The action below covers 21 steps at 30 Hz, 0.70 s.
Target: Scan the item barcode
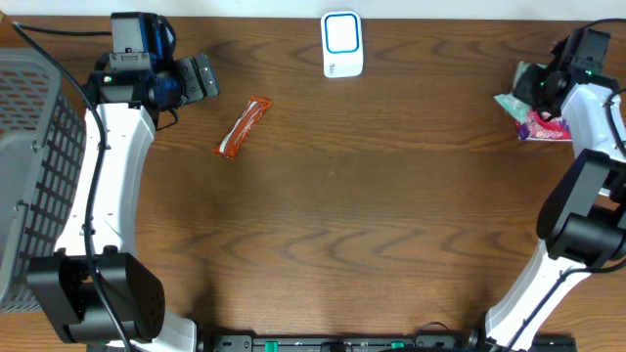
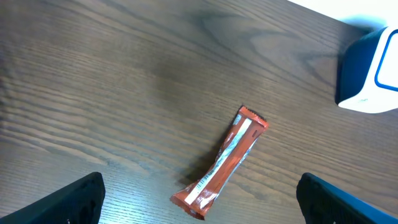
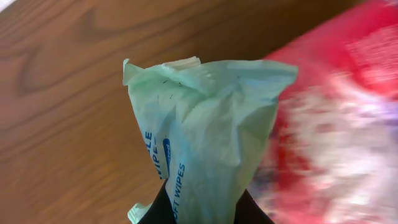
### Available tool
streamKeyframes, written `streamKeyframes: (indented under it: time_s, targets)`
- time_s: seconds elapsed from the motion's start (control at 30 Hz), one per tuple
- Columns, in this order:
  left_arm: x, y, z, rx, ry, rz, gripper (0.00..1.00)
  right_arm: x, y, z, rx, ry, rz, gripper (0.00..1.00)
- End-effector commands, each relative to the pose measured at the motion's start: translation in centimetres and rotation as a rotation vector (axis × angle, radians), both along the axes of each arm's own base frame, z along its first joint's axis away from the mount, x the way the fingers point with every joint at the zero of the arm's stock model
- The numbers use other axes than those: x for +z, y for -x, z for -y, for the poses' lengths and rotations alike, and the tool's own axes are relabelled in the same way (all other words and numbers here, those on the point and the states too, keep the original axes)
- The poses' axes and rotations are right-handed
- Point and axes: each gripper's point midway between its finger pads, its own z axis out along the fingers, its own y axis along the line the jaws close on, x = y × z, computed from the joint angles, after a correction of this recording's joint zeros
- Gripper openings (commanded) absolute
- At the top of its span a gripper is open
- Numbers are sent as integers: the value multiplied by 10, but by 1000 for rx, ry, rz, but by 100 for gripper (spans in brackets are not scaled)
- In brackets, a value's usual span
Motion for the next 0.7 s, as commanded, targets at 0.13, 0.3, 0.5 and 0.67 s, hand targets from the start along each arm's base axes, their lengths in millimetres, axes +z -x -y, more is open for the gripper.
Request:
streamKeyframes:
  time_s: [0.13,0.3,0.5,0.67]
  targets:
    - [-6,0,-2,2,-9,-14,98,-55,29,14,26,155,-210,1]
    - [-6,0,-2,2,-9,-14,98,-56,53,58,-88,310,-309,13]
    - [-6,0,-2,2,-9,-14,98,-41,59,79,-143,377,-320,48]
    - [-6,0,-2,2,-9,-14,98,-1,37,58,-106,370,-211,73]
